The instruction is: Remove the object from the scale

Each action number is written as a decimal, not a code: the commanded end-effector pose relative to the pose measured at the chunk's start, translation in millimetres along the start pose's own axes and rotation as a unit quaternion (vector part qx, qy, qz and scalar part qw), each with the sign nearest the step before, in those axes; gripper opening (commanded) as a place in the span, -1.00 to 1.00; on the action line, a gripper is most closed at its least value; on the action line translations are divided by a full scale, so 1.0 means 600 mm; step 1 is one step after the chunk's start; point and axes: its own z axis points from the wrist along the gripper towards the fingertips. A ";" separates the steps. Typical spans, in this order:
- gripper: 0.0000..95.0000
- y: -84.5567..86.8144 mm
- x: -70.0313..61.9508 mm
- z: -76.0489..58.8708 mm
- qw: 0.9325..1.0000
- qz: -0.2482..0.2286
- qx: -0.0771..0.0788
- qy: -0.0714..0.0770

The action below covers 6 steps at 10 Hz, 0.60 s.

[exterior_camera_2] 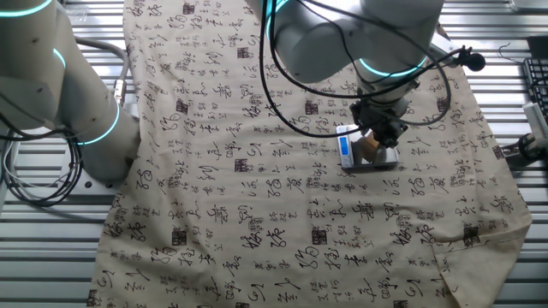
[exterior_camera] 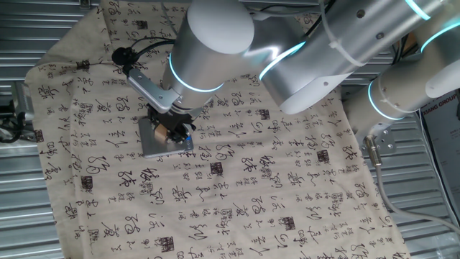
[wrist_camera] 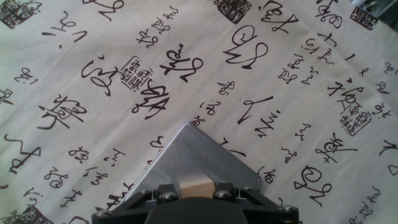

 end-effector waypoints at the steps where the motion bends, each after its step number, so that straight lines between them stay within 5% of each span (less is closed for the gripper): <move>1: -0.20 0.000 0.001 -0.001 1.000 0.002 -0.001 -0.001; 2: -0.20 0.000 0.001 -0.001 1.000 0.006 -0.002 0.000; 3: -0.60 0.000 0.001 -0.001 1.000 0.008 -0.002 -0.001; 4: -0.60 0.000 0.001 -0.001 1.000 0.014 -0.002 -0.001; 5: -1.00 0.000 0.000 -0.001 1.000 0.020 -0.002 -0.002; 6: -1.00 0.000 0.000 -0.001 1.000 0.023 -0.003 -0.003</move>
